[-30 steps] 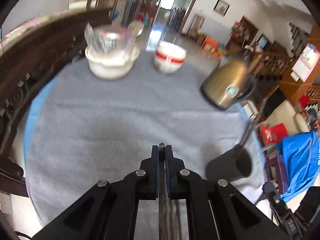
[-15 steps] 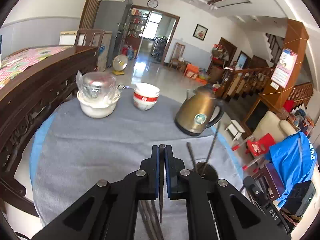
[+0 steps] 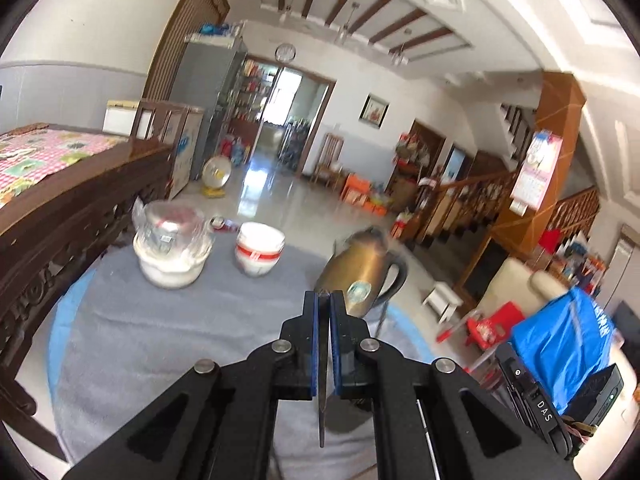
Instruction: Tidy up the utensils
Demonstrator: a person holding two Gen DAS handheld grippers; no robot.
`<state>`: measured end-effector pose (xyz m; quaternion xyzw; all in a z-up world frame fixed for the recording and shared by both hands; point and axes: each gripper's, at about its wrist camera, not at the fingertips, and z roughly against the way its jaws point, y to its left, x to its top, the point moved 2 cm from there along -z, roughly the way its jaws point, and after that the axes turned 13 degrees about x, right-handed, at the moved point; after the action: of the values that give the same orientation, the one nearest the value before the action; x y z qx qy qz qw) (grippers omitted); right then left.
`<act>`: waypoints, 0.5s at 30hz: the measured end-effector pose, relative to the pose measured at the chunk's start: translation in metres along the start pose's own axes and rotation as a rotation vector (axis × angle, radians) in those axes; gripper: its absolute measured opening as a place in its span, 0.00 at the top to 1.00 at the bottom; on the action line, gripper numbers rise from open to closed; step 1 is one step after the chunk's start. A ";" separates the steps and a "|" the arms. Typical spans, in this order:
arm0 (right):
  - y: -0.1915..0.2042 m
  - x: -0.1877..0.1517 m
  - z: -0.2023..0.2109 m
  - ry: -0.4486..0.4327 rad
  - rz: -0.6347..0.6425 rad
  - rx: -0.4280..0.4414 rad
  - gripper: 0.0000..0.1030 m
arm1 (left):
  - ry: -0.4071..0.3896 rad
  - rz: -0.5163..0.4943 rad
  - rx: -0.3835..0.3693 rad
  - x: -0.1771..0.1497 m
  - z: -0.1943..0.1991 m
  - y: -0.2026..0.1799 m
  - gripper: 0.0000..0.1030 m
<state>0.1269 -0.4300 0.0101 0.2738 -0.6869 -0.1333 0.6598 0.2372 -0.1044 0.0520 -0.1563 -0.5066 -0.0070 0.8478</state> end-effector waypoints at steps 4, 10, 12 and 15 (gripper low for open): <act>0.009 0.025 0.013 -0.169 0.065 -0.060 0.94 | -0.090 0.032 -0.053 0.010 0.012 -0.011 0.94; 0.030 0.040 0.010 -0.352 0.221 -0.193 0.94 | -0.180 0.078 -0.075 0.015 0.005 -0.030 0.94; 0.036 0.034 -0.002 -0.358 0.282 -0.231 0.94 | -0.181 0.081 -0.047 0.009 -0.011 -0.039 0.94; 0.035 0.016 -0.034 -0.273 0.325 -0.258 0.94 | -0.153 0.045 0.007 -0.008 -0.038 -0.052 0.94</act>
<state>0.1533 -0.4046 0.0458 0.0528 -0.7822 -0.1477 0.6030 0.2568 -0.1658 0.0418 -0.1649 -0.5664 0.0257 0.8071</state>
